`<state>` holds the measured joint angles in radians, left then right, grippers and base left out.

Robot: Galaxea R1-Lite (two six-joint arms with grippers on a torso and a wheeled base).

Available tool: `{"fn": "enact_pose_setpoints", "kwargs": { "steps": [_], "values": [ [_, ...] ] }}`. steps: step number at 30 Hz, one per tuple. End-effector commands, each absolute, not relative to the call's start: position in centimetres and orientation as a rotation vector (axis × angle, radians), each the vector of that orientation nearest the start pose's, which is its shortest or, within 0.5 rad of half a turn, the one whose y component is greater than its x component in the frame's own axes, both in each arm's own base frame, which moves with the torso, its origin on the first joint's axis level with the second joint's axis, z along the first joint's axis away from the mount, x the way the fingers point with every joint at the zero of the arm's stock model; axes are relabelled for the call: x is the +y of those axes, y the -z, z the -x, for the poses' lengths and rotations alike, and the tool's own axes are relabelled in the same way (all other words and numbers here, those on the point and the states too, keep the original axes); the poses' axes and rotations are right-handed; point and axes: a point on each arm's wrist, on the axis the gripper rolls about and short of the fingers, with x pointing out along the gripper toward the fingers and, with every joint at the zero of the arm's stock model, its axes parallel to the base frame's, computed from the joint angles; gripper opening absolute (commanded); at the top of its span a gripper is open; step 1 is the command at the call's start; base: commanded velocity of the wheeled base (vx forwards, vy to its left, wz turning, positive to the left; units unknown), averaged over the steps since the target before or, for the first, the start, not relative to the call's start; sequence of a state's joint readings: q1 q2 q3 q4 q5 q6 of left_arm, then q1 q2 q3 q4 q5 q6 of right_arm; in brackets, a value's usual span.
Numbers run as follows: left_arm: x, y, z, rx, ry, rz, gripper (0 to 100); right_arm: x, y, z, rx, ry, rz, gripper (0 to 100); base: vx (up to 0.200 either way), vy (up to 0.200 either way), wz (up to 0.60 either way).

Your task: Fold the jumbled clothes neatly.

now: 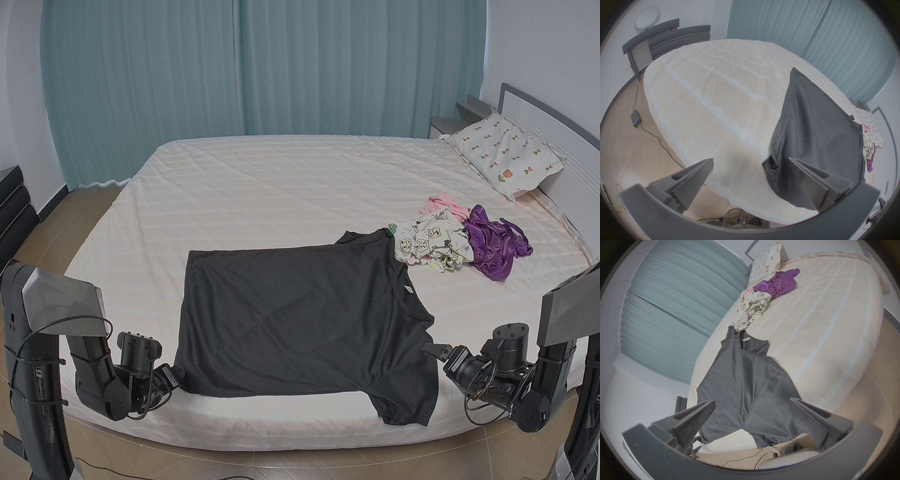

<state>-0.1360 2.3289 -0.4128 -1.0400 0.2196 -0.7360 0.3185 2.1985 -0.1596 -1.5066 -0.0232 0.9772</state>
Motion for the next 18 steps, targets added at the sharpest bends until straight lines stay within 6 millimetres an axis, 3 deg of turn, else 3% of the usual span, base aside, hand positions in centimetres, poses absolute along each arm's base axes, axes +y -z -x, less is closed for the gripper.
{"fn": "enact_pose_setpoints", "kwargs": {
  "steps": [1,3,4,18],
  "values": [
    [-3.61,5.66,-28.36,0.796,-0.387,0.525,100,7.89,-0.05,-24.04,0.621,-0.008,-0.856,100,0.0,0.0,0.0],
    [-3.68,5.66,-28.54,0.792,-0.384,0.525,100,7.88,-0.04,-24.0,0.622,-0.007,-0.855,100,0.0,0.0,0.0],
    [-3.72,5.67,-28.79,0.786,-0.382,0.527,0,7.88,-0.04,-24.0,0.622,-0.007,-0.855,100,0.0,0.0,0.0],
    [-4.08,5.38,-28.51,0.757,-0.416,0.495,0,7.95,-0.04,-23.98,0.624,-0.01,-0.854,100,0.0,0.0,0.0]
  ]
}}
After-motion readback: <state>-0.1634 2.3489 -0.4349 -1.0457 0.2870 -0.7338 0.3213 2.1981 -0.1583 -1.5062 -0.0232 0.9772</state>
